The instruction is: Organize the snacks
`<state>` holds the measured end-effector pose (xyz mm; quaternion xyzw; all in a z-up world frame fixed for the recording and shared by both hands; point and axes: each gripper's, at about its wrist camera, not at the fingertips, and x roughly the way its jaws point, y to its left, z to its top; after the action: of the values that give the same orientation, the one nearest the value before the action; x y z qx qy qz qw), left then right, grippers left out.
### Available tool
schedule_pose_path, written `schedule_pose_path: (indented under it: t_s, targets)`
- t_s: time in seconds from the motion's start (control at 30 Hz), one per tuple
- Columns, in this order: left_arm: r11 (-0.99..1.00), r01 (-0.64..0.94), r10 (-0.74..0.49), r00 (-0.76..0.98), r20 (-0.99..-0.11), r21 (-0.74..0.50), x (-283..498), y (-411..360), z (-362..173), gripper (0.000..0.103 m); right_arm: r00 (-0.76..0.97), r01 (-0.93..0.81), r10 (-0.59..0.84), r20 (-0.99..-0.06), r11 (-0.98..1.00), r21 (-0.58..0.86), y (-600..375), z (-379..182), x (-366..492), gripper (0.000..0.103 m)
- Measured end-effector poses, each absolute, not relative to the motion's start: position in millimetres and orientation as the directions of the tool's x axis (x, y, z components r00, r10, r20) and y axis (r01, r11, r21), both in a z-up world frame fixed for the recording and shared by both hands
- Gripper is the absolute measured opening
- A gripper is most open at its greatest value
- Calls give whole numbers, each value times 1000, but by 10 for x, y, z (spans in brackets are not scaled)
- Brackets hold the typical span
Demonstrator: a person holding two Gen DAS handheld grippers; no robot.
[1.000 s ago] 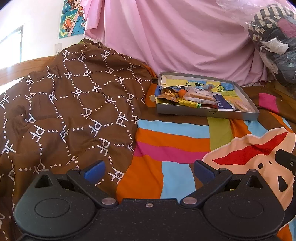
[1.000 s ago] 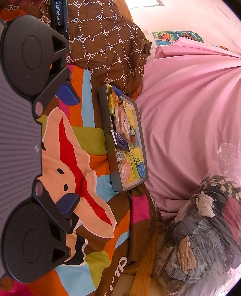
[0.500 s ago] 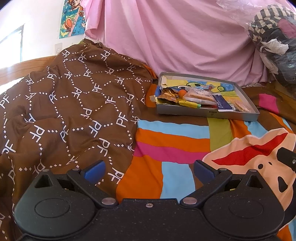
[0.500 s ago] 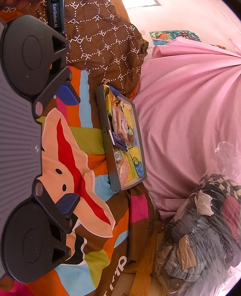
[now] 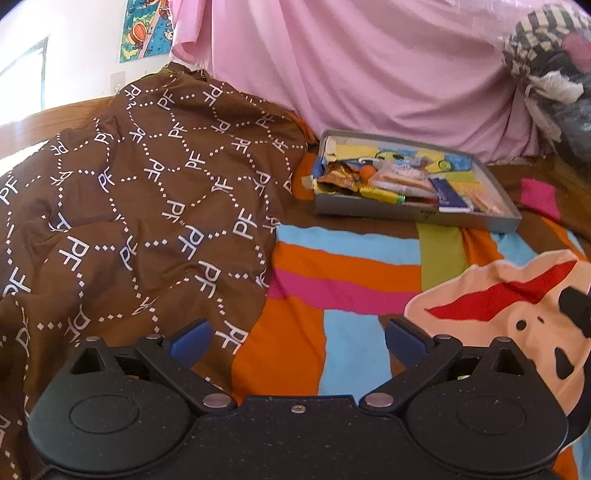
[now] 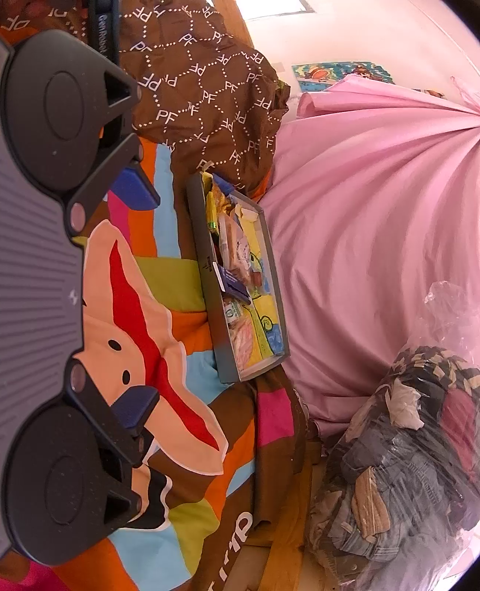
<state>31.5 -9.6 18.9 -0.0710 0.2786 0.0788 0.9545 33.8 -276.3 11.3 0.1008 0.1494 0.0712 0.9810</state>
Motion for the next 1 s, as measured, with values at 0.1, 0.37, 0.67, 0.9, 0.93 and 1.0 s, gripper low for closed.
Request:
schedule_pose_path:
  t_s: [0.1,0.37,0.67,0.9,0.93,1.0]
  targets:
    - [977,-197,120,820,-559,-80,318,-99,166,100,944,-110,171,-281,970,218,-2757,109,338,103]
    - [976,-207,130,815,-565,-73,309,-106,152,100,941,-118,178,-286,969,217,-2734,98,326,103]
    - [979,-185,108,823,-558,-82,288,-138,157,100,939,-115,178,-294,969,219,-2737,91,338,103]
    - [980,-185,110,823,-558,-80,290,-140,160,100,939,-113,176,-294,969,219,-2730,92,335,103]
    - [980,-184,109,823,-558,-79,289,-141,161,100,940,-113,176,-293,969,219,-2730,92,334,103]
    - [979,-185,111,822,-558,-79,289,-142,162,100,940,-114,176,-291,969,219,-2728,90,337,103]
